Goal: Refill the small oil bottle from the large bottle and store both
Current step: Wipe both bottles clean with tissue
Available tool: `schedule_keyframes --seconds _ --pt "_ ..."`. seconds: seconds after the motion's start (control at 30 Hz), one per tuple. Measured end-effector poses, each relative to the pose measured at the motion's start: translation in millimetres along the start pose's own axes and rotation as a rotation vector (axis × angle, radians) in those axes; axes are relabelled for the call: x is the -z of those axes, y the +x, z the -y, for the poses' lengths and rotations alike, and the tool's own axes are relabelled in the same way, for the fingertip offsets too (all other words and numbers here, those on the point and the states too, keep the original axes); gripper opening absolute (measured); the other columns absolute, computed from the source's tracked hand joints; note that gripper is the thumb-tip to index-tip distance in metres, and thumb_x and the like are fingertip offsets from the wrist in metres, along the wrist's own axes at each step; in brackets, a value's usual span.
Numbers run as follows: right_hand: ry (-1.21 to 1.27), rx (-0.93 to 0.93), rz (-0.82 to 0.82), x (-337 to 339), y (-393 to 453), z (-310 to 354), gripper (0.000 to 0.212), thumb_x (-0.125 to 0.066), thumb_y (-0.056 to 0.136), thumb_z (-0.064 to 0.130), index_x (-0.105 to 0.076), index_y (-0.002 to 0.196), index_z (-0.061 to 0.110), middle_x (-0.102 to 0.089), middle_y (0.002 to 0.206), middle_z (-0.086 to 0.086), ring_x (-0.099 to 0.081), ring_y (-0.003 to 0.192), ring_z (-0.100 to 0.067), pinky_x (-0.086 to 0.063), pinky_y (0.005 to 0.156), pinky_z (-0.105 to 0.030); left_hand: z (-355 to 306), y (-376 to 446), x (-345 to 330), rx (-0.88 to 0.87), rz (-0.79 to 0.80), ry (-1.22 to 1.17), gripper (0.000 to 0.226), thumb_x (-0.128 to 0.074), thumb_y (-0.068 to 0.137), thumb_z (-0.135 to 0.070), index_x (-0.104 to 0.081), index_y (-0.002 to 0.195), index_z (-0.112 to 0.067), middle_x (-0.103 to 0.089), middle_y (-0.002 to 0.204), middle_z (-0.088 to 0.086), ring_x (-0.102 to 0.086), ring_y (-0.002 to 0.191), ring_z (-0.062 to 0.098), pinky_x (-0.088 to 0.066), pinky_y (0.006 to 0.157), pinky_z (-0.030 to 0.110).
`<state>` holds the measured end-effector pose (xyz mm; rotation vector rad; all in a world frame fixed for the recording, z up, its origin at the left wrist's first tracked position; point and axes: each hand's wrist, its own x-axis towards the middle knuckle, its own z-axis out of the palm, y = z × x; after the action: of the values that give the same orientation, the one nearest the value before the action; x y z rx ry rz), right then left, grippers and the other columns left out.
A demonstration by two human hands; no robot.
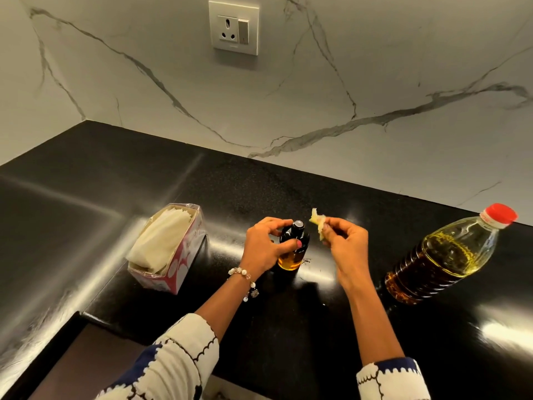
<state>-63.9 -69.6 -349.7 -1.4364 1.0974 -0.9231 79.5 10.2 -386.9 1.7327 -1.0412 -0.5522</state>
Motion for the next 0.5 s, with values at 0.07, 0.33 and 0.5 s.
schedule_keyframes --seconds 0.07,0.33,0.5 --pt "-0.105 0.064 0.097 -4 -3 9 0.020 -0.065 0.085 0.002 -0.072 0.097 0.016 -0.070 0.089 -0.001 -0.065 0.084 -0.012 -0.054 0.078 -0.026 1 0 0 -0.010 0.000 -0.001 0.050 -0.084 0.069 -0.025 -0.068 0.116 -0.022 -0.063 0.108 -0.009 -0.058 0.091 -0.001 -0.051 0.078 0.016" --pt "-0.447 0.195 0.055 -25 -13 -2 0.016 -0.070 0.083 0.010 -0.072 0.098 0.013 -0.063 0.097 -0.002 -0.062 0.090 -0.017 -0.054 0.079 -0.032 2 1 0 -0.064 0.003 0.037 0.049 -0.082 0.071 -0.030 -0.068 0.117 -0.021 -0.063 0.109 -0.007 -0.058 0.093 0.004 -0.052 0.078 0.018" --pt "-0.632 0.116 0.121 -25 -11 -5 0.018 -0.066 0.086 0.030 -0.072 0.089 0.014 -0.054 0.107 -0.006 -0.042 0.108 -0.022 -0.040 0.084 -0.034 3 2 0 -0.081 -0.002 0.050 0.044 -0.081 0.073 -0.032 -0.068 0.114 -0.024 -0.062 0.107 -0.010 -0.059 0.091 0.006 -0.055 0.078 0.023"
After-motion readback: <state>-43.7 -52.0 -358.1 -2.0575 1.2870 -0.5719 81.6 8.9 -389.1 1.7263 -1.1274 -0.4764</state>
